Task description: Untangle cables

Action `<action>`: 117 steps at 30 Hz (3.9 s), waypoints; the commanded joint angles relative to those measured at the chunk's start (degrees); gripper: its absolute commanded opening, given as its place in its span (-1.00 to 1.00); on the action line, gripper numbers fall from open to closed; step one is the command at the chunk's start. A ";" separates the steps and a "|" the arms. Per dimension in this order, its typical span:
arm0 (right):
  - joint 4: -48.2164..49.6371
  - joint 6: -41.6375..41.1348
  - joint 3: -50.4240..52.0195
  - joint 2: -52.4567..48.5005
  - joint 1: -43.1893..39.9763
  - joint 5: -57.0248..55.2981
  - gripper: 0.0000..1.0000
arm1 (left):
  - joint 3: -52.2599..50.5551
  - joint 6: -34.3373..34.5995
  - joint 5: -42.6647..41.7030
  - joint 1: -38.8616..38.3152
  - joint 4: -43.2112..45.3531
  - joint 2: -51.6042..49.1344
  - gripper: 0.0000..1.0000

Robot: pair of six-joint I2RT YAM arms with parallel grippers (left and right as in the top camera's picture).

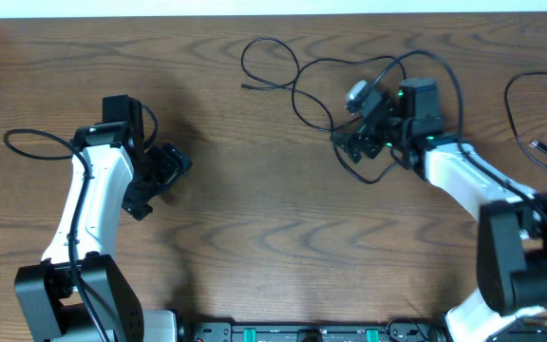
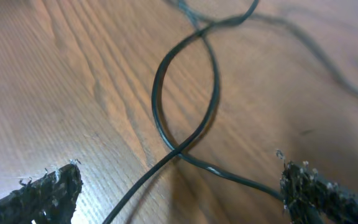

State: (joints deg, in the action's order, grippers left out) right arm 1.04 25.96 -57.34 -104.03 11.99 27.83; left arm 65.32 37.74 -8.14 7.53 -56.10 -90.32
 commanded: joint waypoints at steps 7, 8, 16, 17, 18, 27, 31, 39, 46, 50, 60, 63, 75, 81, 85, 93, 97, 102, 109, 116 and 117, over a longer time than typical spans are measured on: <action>9.97 -0.90 -0.07 -10.23 3.76 -0.28 0.98 | 0.15 0.52 1.18 0.00 -0.13 -0.02 0.97; 10.97 -1.62 -0.07 -10.82 3.96 -0.31 0.98 | 0.15 0.52 1.18 0.00 -0.13 -0.02 0.97; 15.63 -4.39 -0.07 -14.73 4.20 -0.28 0.89 | 0.15 0.52 1.16 0.00 -0.11 -0.02 0.98; 15.87 -4.83 -0.07 -14.80 4.20 -0.28 0.88 | 0.15 0.52 1.18 0.00 -0.11 -0.02 0.97; 16.20 -5.20 -0.07 -15.08 4.20 -0.28 0.87 | 0.15 0.52 1.16 0.00 -0.11 -0.02 0.97; 16.28 -6.93 -0.07 -15.26 4.20 -0.28 0.54 | 0.15 0.52 1.18 0.00 -0.11 -0.02 0.97; 15.04 -7.32 -0.07 -15.26 4.20 -0.28 0.13 | 0.15 0.52 1.16 0.00 -0.11 -0.02 0.97; 6.62 0.33 -0.07 -15.26 4.17 -0.59 -0.98 | 0.15 0.52 1.16 0.00 -0.11 -0.02 0.97; 7.28 -4.17 -1.49 -15.21 4.07 -0.61 -0.98 | 0.15 0.52 1.16 0.00 -0.13 -0.02 0.97; 6.82 -8.98 -4.09 -13.86 4.02 -0.44 -0.98 | 0.15 0.52 1.16 0.00 -0.11 -0.02 0.97; 5.42 -25.73 -6.43 -0.70 -2.23 -2.01 -0.98 | 0.15 0.52 1.16 0.00 -0.11 -0.02 0.97; 3.82 -28.06 -6.43 4.68 -6.03 -2.03 -0.98 | 0.15 0.52 1.16 0.00 -0.11 -0.02 0.97; 3.15 -39.21 -6.40 14.08 -25.09 -2.69 -0.98 | 0.15 0.52 1.16 0.00 -0.11 -0.02 0.97; -0.68 -38.73 -6.40 13.90 -27.82 -2.64 -0.98 | 0.15 0.52 1.18 0.00 -0.11 -0.02 0.97; -3.61 -38.49 -6.40 13.90 -26.05 -2.64 -0.98 | 0.15 0.52 1.16 0.00 -0.13 -0.02 0.97; -6.23 -37.62 -6.36 12.72 -17.77 -2.71 -0.98 | 0.15 0.52 1.18 0.00 -0.11 -0.02 0.97; -5.66 -35.50 -6.36 9.53 -11.32 -5.38 -0.98 | 0.15 0.52 1.16 0.00 -0.13 -0.02 0.97; -1.55 -35.50 -6.36 2.16 -3.96 -6.73 -0.88 | 0.15 0.52 1.18 0.00 -0.11 -0.02 0.97; 1.36 -35.52 -6.36 -9.09 1.22 -6.97 0.31 | 0.15 0.52 1.18 0.00 -0.13 -0.02 0.97; 2.08 -31.61 -6.36 -9.25 0.83 -7.89 0.99 | 0.15 0.52 1.16 0.00 -0.13 -0.02 0.97; 1.22 -30.93 -6.36 -9.25 0.90 -9.64 0.99 | 0.15 0.52 1.18 0.00 -0.11 -0.02 0.97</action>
State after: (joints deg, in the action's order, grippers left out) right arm 3.44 -8.60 -62.96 -113.73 12.88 20.80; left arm 65.32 37.71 -8.16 7.53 -56.07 -90.32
